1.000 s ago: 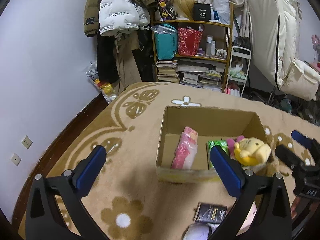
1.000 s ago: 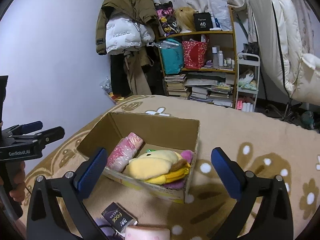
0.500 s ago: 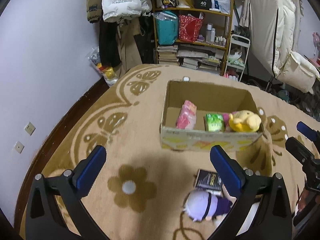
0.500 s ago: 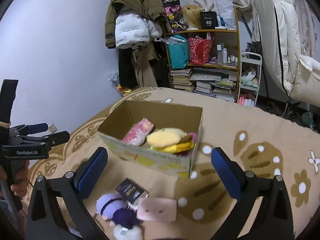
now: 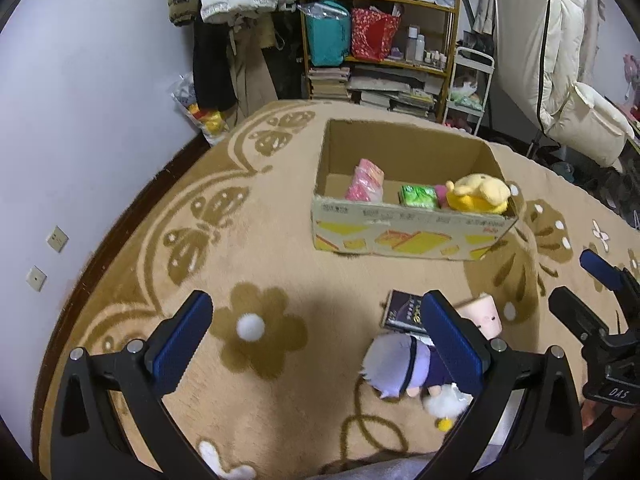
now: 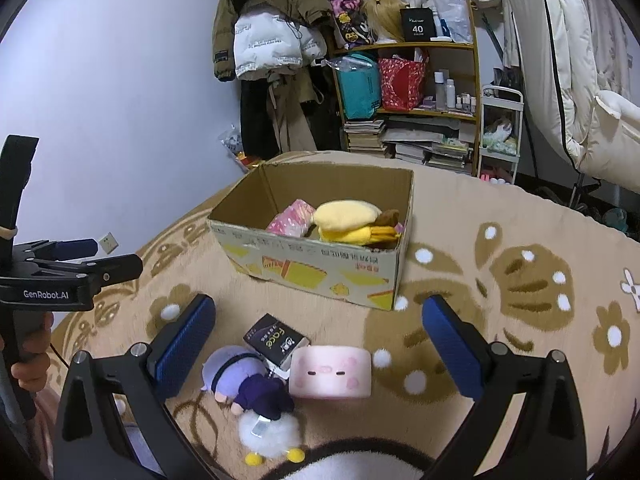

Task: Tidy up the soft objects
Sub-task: 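Move both tools back toward the pink cube plush and doll, then grasp the lavender-haired doll with the left tool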

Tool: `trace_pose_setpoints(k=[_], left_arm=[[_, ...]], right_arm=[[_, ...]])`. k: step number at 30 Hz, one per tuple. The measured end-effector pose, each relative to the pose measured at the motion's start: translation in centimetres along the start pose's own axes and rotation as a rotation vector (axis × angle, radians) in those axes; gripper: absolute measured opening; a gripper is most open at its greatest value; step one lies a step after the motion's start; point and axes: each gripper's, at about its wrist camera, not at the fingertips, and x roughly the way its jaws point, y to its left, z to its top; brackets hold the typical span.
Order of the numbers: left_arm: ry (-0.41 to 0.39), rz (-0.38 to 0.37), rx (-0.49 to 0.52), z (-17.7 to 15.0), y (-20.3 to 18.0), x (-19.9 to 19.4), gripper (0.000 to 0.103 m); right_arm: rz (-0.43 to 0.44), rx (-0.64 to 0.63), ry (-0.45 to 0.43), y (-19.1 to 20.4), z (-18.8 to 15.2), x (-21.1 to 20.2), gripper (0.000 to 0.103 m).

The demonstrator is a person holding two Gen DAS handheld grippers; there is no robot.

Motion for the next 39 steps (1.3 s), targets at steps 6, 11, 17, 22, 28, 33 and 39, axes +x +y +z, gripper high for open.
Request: trace_pose_setpoints(k=[6, 11, 17, 22, 28, 33, 39], left_arm=[[0.072, -0.020, 0.000, -1.0, -0.3, 2.0, 0.102], [0.148, -0.039, -0.014, -1.7, -0.5, 4.2, 0.102], [0.193, -0.039, -0.004, -2.1, -0.7, 5.7, 0.102], [0.239, -0.044, 0.001, -2.7, -1.1, 7.4, 0.102], [0.289, -0.041, 0.041, -3.3, -2.4, 9.3, 0.102], [0.308, -0.059, 0.063, -3.5, -3.2, 10.2, 0.102], [0.331, -0.128, 0.063, -3.6, -4.0, 11.2, 0.102]], right_arm=[[0.003, 0.012, 0.049, -0.1, -1.2, 1.0, 0.103], [0.019, 0.014, 0.109, 0.0, -2.2, 2.3, 0.103], [0.045, 0.012, 0.176, -0.1, -3.3, 3.5, 0.103], [0.062, 0.024, 0.237, -0.2, -4.3, 4.7, 0.103], [0.098, -0.002, 0.310, 0.6, -5.8, 6.4, 0.089], [0.126, -0.019, 0.341, 1.1, -6.6, 7.2, 0.089], [0.152, -0.014, 0.374, 1.2, -7.3, 7.8, 0.089]])
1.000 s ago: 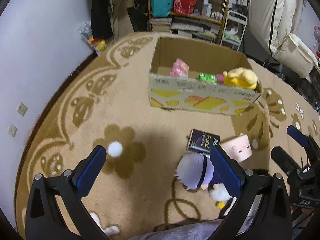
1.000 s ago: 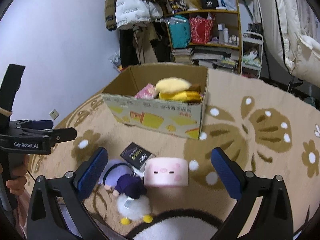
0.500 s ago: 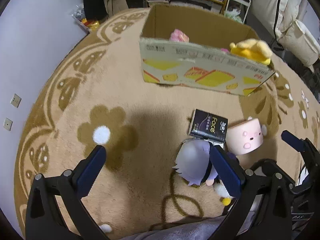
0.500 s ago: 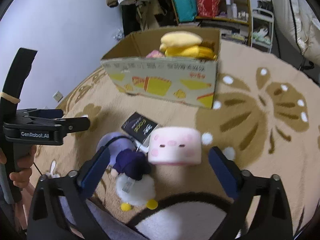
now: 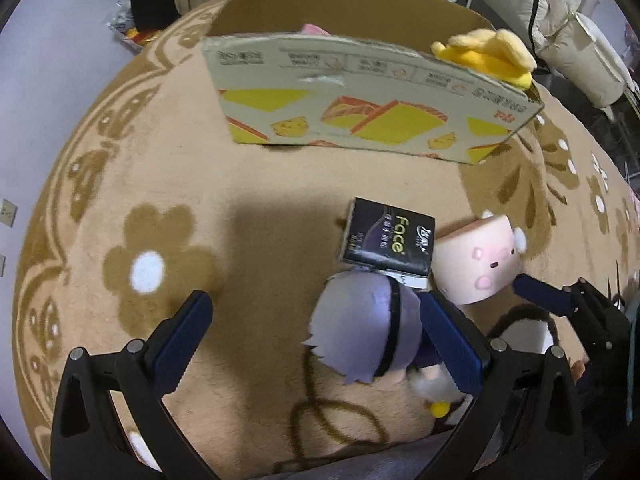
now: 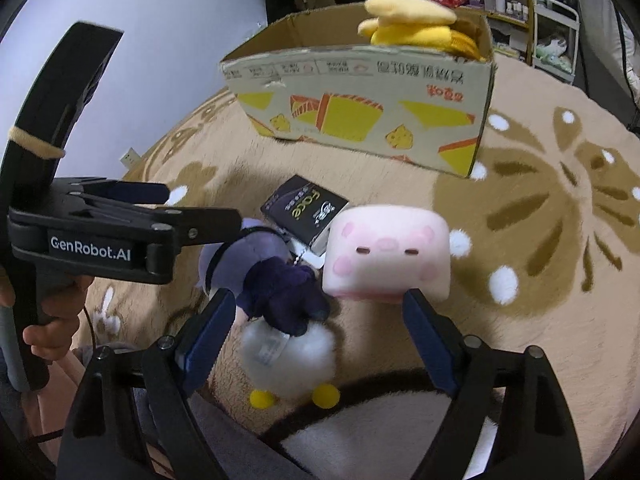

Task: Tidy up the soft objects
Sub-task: 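Grasp the lavender-haired doll with the left tool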

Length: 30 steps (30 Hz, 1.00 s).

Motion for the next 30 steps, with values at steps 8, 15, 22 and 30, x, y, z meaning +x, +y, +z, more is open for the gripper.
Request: trace_pose_setpoints(k=[8, 15, 22, 30], left_arm=[[0.061, -0.024, 0.018, -0.1, -1.1, 1.7, 0.102], [0.084, -0.016, 0.048, -0.3, -2.1, 2.5, 0.102], [0.114, -0.054, 0.013, -0.3, -1.5, 3.1, 0.098], [0.122, -0.155, -0.008, -0.5, -1.8, 3.0, 0.068]], right_arm=[[0.050, -0.009, 0.066, 0.3, -0.3, 1.6, 0.077], [0.079, -0.001, 0.123, 0.3, -0.7, 2.7, 0.076], [0.075, -0.026, 0.226, 1.0, -1.4, 5.0, 0.050], [0.074, -0.034, 0.227, 1.4, -1.3, 5.1, 0.037]])
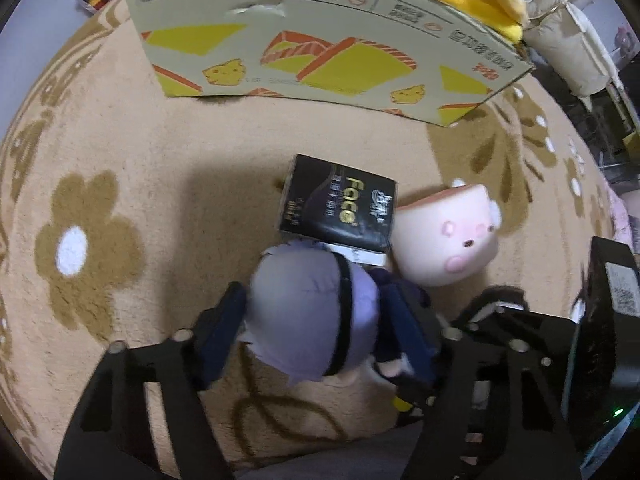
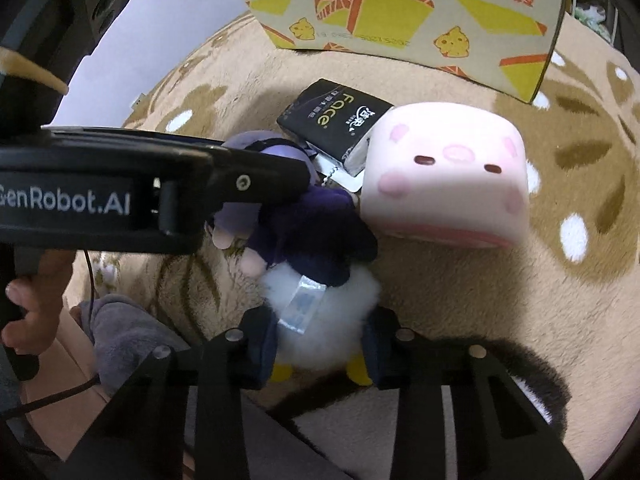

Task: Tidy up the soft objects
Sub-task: 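Grasp the lavender-haired doll with the left tool, then lift the doll with the left tool and carry it over the box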

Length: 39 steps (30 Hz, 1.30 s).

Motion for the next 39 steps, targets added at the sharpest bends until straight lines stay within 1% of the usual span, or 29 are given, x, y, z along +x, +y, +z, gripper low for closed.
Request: trace_pose_setpoints(k=[2, 3, 9, 12, 14, 15, 16, 19, 20, 22, 25, 28, 29, 30, 31, 33, 35, 38, 39], left_arm=[[-0.011, 0.012, 0.012, -0.1, -0.4, 0.0, 0.065], [-0.020, 0.018, 0.011, -0.2, -0.4, -0.1, 0.060], [-0.048, 0.035, 0.019, -0.3, -0.2, -0.7, 0.055], [-0.076, 0.064, 0.027, -0.4, 0.0, -1.3, 0.055], [-0.098, 0.096, 0.026, -0.3, 0.2, -1.8, 0.054], [-0.109, 0.114, 0.021, -0.4, 0.5, -2.1, 0.054], [-0.119, 0.128, 0.017, -0.4, 0.7, -2.4, 0.054], [-0.145, 0.140, 0.003, -0.4, 1.3, -3.2, 0.054], [-0.167, 0.137, -0.015, -0.5, 1.6, -3.7, 0.054], [-0.210, 0.161, -0.026, -0.5, 1.8, -4.6, 0.054], [-0.253, 0.183, -0.041, -0.5, 1.7, -5.5, 0.054], [-0.298, 0.235, -0.060, -0.7, 2.3, -7.2, 0.054], [-0.306, 0.238, -0.064, -0.8, 2.5, -7.7, 0.054], [-0.320, 0.243, -0.067, -0.8, 2.7, -8.4, 0.054], [-0.334, 0.246, -0.069, -0.7, 2.8, -8.9, 0.054], [-0.375, 0.259, -0.078, -0.7, 3.1, -10.4, 0.055], [-0.411, 0.268, -0.089, -0.7, 3.5, -11.5, 0.055], [-0.438, 0.284, -0.103, -0.8, 4.1, -12.3, 0.055], [-0.441, 0.290, -0.110, -0.8, 4.3, -12.5, 0.055]], right_arm=[[-0.004, -0.002, 0.000, 0.0, 0.0, 0.0, 0.037], [-0.007, -0.004, 0.000, 0.0, 0.1, 0.0, 0.037], [-0.026, -0.031, -0.012, 0.6, 0.3, -0.1, 0.036], [-0.028, -0.029, -0.025, 0.5, 0.4, -0.4, 0.036], [-0.030, -0.023, -0.040, 0.7, 0.8, -0.4, 0.033], [-0.026, -0.016, -0.048, 0.6, 0.9, -0.6, 0.030], [-0.035, -0.013, -0.059, 0.5, 1.0, -0.7, 0.029], [-0.039, -0.003, -0.090, 0.4, 1.3, -1.1, 0.027], [-0.039, -0.002, -0.103, 0.2, 1.3, -1.4, 0.027], [-0.044, 0.017, -0.128, -0.1, 1.4, -1.9, 0.026], [-0.038, 0.038, -0.164, -0.5, 1.4, -2.7, 0.025], [-0.037, 0.043, -0.197, -0.6, 1.4, -3.8, 0.023], [-0.039, 0.042, -0.206, -0.5, 1.4, -4.0, 0.022], [-0.042, 0.039, -0.220, -0.4, 1.5, -4.4, 0.006], [-0.039, 0.034, -0.233, -0.3, 1.5, -4.9, 0.001], [-0.045, 0.026, -0.251, 0.0, 1.7, -5.3, 0.001], [-0.040, 0.027, -0.238, 0.0, 1.7, -5.2, 0.001], [-0.047, 0.044, -0.205, -0.4, 1.5, -4.4, 0.001], [-0.052, 0.044, -0.211, -0.5, 1.4, -4.5, 0.001]])
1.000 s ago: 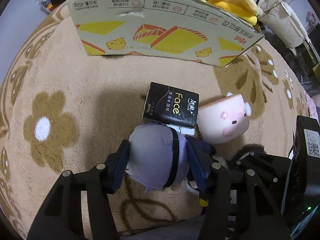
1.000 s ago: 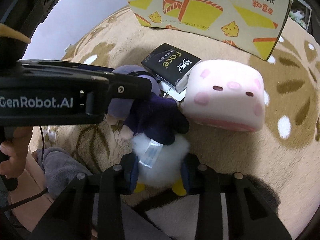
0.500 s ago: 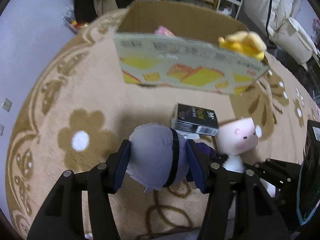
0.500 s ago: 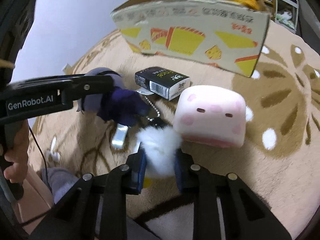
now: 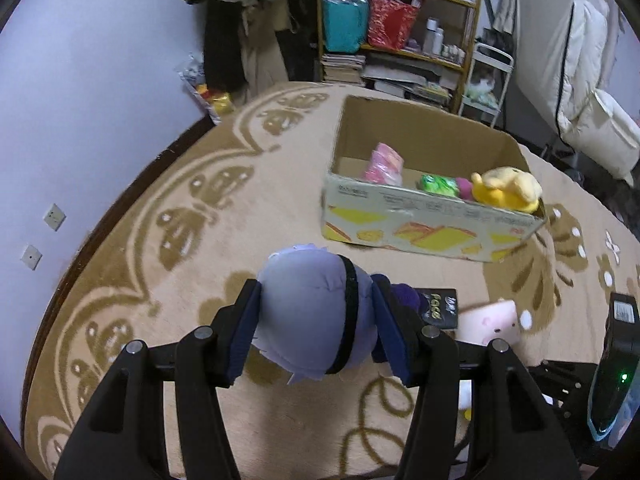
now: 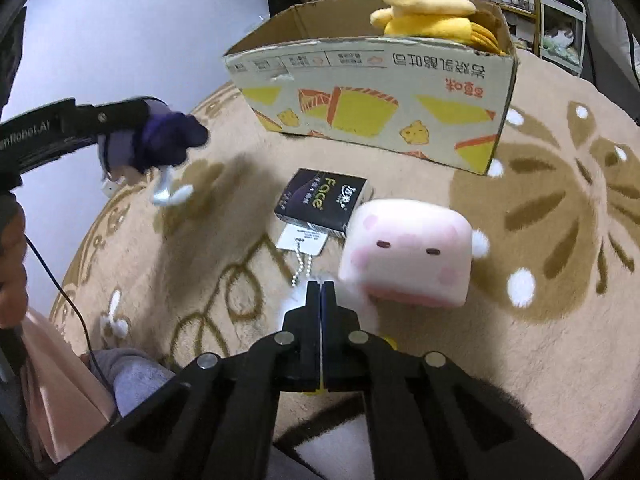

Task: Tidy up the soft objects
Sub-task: 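Lift the doll with the left tool and carry it over the box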

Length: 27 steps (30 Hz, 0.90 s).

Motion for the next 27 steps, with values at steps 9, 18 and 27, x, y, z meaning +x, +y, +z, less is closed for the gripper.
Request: trace_pose_setpoints(k=[9, 18, 27], left_arm=[[-0.086, -0.014, -0.031, 0.3, 1.4, -1.5, 0.055], [-0.223, -0.041, -0.001, 2.2, 0.6, -4.3, 0.055], [-0.291, -0.044, -0.025, 4.9, 0.9, -4.8, 0.055]], right_arm=[[0.019, -0.024, -0.181, 0.9, 1.0, -4.0, 0.001], [-0.009, -0.067, -0.324, 2.5, 3.4, -7.7, 0.001], [-0.036, -0.108, -0.434, 3.5, 6.9, -11.2, 0.001]])
